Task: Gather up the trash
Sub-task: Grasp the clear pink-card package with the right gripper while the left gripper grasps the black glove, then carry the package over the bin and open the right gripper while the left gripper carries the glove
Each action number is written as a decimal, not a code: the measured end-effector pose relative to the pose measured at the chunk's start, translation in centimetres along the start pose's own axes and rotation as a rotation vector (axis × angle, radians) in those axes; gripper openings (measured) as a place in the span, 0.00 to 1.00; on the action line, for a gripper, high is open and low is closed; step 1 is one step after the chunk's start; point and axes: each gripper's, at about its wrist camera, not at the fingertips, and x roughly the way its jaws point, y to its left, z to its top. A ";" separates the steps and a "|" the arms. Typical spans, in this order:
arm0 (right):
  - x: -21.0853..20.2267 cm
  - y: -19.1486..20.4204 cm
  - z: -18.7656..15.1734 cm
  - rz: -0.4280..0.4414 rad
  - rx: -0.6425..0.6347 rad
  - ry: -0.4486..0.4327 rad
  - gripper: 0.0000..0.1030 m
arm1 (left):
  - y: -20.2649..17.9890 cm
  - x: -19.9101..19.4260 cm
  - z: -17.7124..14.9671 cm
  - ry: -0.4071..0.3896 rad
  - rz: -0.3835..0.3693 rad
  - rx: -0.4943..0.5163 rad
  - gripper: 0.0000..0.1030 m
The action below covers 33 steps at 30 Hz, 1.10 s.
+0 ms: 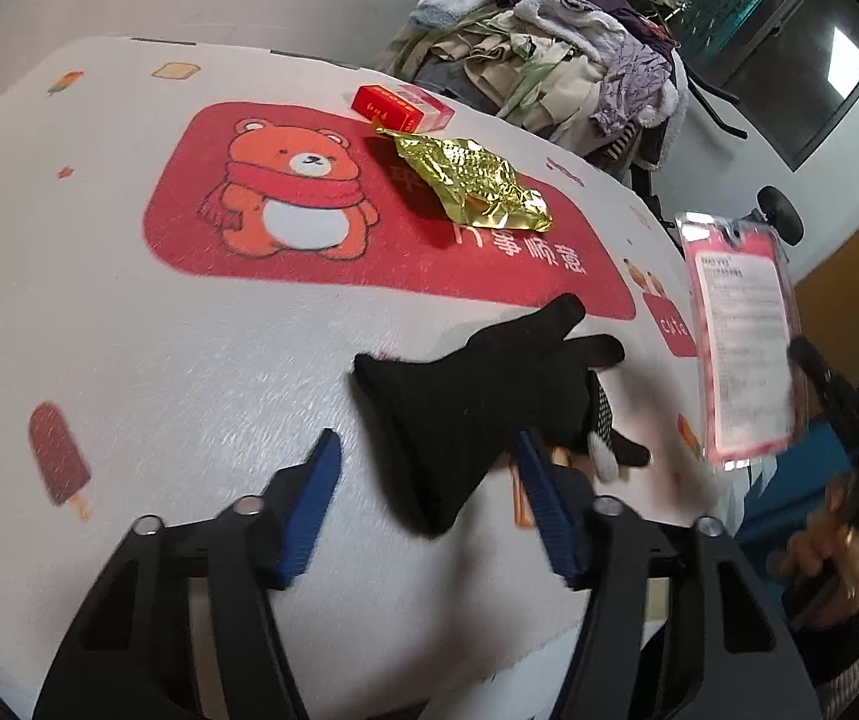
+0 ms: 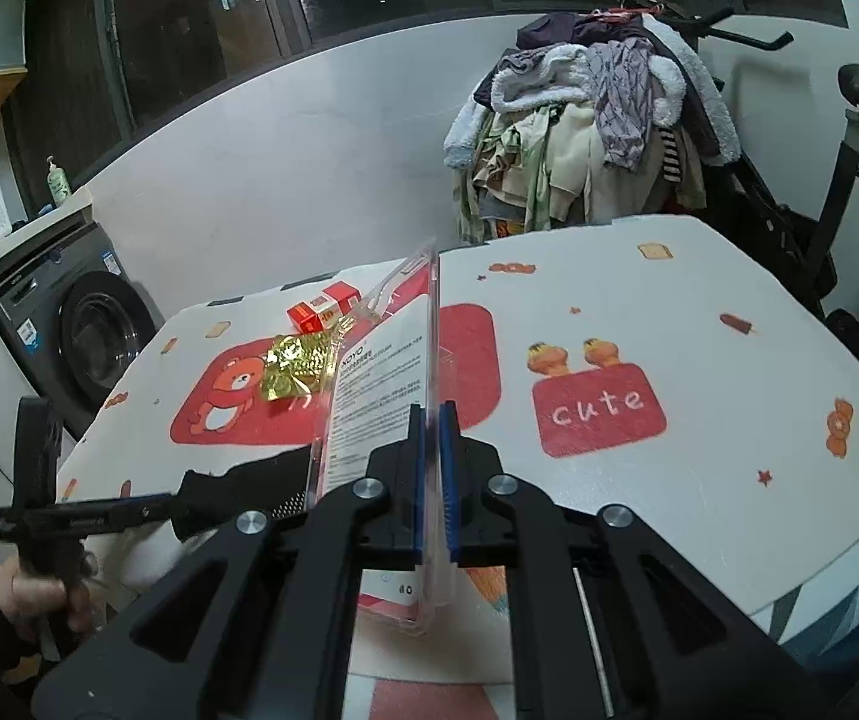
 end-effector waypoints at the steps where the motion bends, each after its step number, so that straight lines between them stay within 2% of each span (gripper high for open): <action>1: -0.1 0.0 -0.1 -0.001 0.004 0.002 0.09 | -0.2 0.2 0.1 0.002 -0.001 0.005 0.39; 3: -0.1 -0.1 -0.5 -0.003 0.007 0.010 0.09 | -0.7 0.6 0.1 0.019 0.001 0.024 0.22; 6: -0.4 -0.1 -1.0 -0.006 0.003 0.017 0.09 | -1.2 0.3 -0.2 0.002 -0.001 0.056 0.11; 9: -1.1 0.1 -1.4 -0.004 -0.002 0.019 0.09 | -2.1 -1.3 -0.3 -0.039 -0.023 0.094 0.09; 15: -2.7 1.5 -1.6 0.007 -0.025 0.010 0.09 | -4.8 -7.0 -0.2 -0.125 -0.039 0.226 0.09; 19: -4.2 2.8 -1.7 0.024 -0.056 -0.001 0.09 | -5.4 -10.0 -0.5 -0.145 -0.068 0.238 0.09; 26: -6.7 4.9 -2.9 0.056 -0.099 0.008 0.09 | -6.7 -14.8 -3.2 -0.177 -0.078 0.282 0.09; 33: -9.0 6.7 -5.4 0.096 -0.159 0.050 0.09 | -7.3 -19.1 -7.0 -0.190 -0.116 0.300 0.09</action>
